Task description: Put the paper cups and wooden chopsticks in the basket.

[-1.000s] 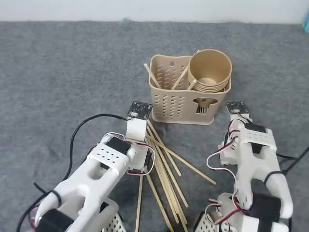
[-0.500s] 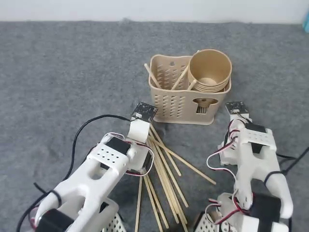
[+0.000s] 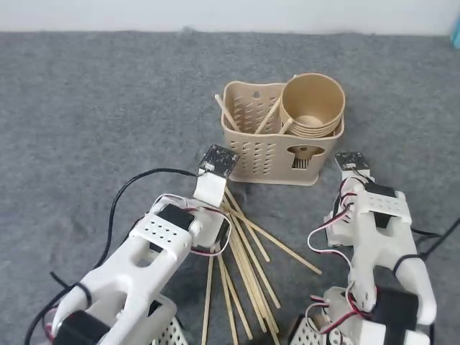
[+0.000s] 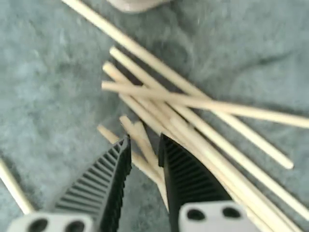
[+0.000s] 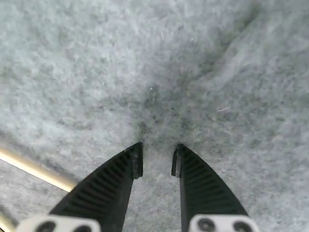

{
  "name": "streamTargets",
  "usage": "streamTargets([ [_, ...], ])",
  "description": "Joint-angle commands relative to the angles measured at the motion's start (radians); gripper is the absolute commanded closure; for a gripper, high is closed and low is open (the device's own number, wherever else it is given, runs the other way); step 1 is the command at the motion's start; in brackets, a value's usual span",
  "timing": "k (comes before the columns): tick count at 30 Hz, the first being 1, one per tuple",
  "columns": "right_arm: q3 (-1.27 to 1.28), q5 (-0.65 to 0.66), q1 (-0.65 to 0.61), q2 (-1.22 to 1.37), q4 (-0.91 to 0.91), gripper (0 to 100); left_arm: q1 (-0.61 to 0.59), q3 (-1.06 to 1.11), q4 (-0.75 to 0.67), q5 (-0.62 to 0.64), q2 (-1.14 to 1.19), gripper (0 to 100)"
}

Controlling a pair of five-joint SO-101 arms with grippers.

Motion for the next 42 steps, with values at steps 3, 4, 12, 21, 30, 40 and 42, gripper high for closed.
streamTargets([
  [3, -0.025, 0.015, -0.005, 0.007, 0.021, 90.3, -0.084, -0.021, -0.104, 0.138, -0.012, 91],
  [4, -0.025, 0.015, -0.005, 0.007, 0.021, 90.3, -0.11, -0.021, -0.117, 0.141, -0.012, 91],
  [12, -0.025, 0.015, -0.005, 0.007, 0.019, 90.3, -0.281, -0.051, -0.123, 0.143, -0.014, 91],
  [21, -0.025, 0.064, -0.005, 0.007, 0.022, 90.4, -0.256, -0.148, 0.129, 0.146, -0.058, 91],
  [30, -0.025, 0.071, -0.005, 0.007, 0.022, 90.4, -0.141, 0.07, 0.055, 0.221, -0.25, 72],
  [40, -0.025, 0.071, -0.005, 0.007, 0.036, 90.5, -0.144, -0.001, 0.0, 0.265, 0.002, 83],
  [42, -0.025, 0.071, -0.005, 0.007, 0.036, 90.5, -0.143, -0.042, 0.003, 0.265, 0.074, 88],
])
